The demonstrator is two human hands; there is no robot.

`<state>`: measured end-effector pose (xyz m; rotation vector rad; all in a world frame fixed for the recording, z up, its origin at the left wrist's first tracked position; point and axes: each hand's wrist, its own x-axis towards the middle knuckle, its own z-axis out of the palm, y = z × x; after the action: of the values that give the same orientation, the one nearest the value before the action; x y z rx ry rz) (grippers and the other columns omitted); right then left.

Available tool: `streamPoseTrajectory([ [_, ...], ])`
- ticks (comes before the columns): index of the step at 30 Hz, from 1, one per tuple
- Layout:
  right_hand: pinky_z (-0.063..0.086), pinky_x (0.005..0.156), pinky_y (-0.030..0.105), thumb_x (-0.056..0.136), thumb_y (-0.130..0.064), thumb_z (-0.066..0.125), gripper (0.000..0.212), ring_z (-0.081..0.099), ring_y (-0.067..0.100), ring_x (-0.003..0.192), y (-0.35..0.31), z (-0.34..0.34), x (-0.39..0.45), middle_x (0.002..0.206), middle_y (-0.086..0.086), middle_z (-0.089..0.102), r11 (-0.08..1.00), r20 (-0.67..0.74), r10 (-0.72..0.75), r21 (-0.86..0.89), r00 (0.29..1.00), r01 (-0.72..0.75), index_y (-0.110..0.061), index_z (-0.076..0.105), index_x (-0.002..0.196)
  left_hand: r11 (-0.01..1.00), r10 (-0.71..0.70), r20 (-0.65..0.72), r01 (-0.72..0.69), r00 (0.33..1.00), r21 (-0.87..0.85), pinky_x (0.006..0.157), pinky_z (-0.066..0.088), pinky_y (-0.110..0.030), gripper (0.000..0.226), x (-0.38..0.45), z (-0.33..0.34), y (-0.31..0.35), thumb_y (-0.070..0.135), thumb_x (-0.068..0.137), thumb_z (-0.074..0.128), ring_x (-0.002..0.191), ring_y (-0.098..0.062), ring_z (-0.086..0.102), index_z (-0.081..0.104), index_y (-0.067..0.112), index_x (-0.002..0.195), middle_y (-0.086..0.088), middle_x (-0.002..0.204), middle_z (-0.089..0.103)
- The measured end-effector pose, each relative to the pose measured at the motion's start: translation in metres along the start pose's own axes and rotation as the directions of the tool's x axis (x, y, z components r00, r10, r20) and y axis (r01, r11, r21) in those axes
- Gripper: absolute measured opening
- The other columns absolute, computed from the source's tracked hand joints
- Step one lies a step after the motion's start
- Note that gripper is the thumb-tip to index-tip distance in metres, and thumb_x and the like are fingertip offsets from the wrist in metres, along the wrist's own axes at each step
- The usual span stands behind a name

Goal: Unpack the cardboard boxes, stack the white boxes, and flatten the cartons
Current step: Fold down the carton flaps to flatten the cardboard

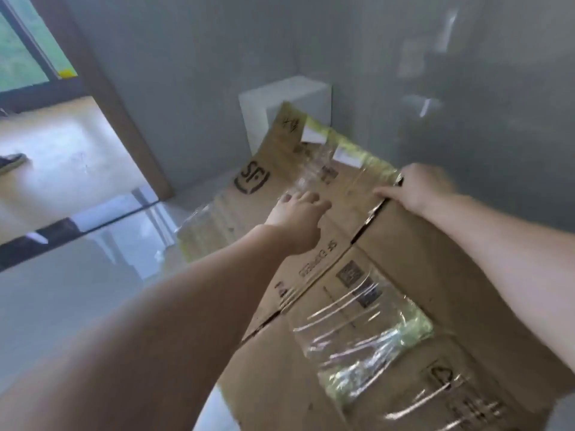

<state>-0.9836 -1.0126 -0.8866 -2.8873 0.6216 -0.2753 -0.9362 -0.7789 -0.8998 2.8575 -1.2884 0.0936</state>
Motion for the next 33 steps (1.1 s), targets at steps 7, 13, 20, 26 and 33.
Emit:
streamPoseTrajectory([
  [7, 0.036, 0.06, 0.032, 0.076, -0.063, 0.064, 0.054, 0.062, 0.038, 0.087, 0.034, 0.079, 0.019, 0.09, 0.021, 0.065, 0.981, 0.032, -0.066, -0.181, 0.997, 0.071, -0.009, 0.06, 0.081, 0.955, -0.273, 0.256, 0.294, 0.927, -0.048, 0.104, 0.033, -0.038, 0.052, -0.088, 0.1, -0.038, 0.025, 0.089, 0.052, 0.126, -0.025, 0.041, 0.037, 0.026, 0.139, -0.003, 0.14, 0.041],
  [13, 0.041, 0.094, 0.047, 0.079, -0.051, 0.068, 0.093, 0.045, 0.039, 0.122, 0.03, 0.134, -0.009, 0.138, 0.022, 0.038, 0.975, 0.297, 0.026, -0.217, 0.955, 0.041, -0.018, 0.014, 0.147, 0.877, -0.416, 0.381, 0.475, 0.825, -0.072, 0.085, 0.045, -0.038, 0.048, -0.124, 0.139, -0.016, 0.027, 0.088, 0.052, 0.114, -0.029, 0.05, 0.041, 0.023, 0.135, -0.005, 0.133, 0.043],
  [20, 0.043, 0.097, 0.043, 0.084, -0.062, 0.053, 0.077, 0.045, 0.036, 0.124, 0.009, 0.194, -0.083, 0.146, 0.016, 0.032, 0.978, 0.555, -0.069, -0.128, 0.829, 0.167, -0.021, 0.027, 0.144, 0.815, -0.492, 0.441, 0.576, 0.751, -0.071, 0.086, 0.046, -0.037, 0.051, -0.144, 0.176, -0.007, 0.042, 0.087, 0.054, 0.116, -0.027, 0.05, 0.043, 0.024, 0.133, -0.004, 0.132, 0.043],
  [26, 0.011, 0.115, 0.052, 0.081, -0.07, 0.048, 0.091, 0.0, 0.036, 0.144, -0.018, 0.238, -0.138, 0.158, 0.016, -0.004, 0.957, 0.629, -0.197, -0.042, 0.752, 0.286, -0.026, 0.009, 0.151, -0.01, -0.842, 0.512, 0.944, 0.169, -0.329, 0.1, 0.042, -0.043, 0.08, -0.146, 0.212, -0.021, 0.054, 0.081, 0.063, 0.118, -0.037, 0.049, 0.033, 0.002, 0.134, -0.02, 0.134, 0.044],
  [33, -0.002, 0.113, 0.055, 0.08, -0.077, 0.036, 0.094, -0.013, 0.037, 0.143, -0.021, 0.254, -0.154, 0.157, 0.016, -0.016, 0.932, 0.61, -0.244, -0.067, 0.754, 0.355, -0.028, -0.002, 0.151, -0.292, -0.838, 0.539, 0.765, 0.085, -0.574, 0.092, 0.045, -0.038, 0.059, -0.145, 0.242, -0.027, 0.056, 0.092, 0.044, 0.104, -0.036, 0.057, 0.056, 0.002, 0.113, -0.017, 0.114, 0.062],
])
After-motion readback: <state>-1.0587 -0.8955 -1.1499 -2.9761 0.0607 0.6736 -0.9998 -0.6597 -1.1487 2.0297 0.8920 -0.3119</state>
